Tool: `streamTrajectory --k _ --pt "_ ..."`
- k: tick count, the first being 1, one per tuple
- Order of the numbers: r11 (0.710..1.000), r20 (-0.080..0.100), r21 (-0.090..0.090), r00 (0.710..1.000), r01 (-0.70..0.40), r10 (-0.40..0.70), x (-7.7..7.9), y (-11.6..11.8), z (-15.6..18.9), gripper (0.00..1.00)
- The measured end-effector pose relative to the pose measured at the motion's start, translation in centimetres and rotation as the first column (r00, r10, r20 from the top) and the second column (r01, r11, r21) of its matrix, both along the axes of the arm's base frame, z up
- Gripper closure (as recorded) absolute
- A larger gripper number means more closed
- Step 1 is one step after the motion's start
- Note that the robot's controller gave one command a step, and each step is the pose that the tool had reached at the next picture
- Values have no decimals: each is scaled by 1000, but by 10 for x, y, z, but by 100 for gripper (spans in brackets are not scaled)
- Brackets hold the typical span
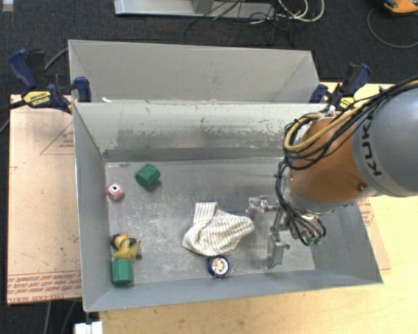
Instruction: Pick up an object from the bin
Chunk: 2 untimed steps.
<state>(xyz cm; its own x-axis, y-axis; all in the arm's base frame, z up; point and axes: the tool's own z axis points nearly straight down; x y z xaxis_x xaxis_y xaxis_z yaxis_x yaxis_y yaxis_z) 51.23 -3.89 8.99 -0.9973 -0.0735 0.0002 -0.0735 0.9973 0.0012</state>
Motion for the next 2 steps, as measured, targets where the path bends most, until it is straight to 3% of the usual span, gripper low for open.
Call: streamTrajectory --k 1,2 --pt "947 4 0 947 -322 322 -13 52 -20 100" --pt "947 4 -1 947 -322 322 -13 52 -20 100"
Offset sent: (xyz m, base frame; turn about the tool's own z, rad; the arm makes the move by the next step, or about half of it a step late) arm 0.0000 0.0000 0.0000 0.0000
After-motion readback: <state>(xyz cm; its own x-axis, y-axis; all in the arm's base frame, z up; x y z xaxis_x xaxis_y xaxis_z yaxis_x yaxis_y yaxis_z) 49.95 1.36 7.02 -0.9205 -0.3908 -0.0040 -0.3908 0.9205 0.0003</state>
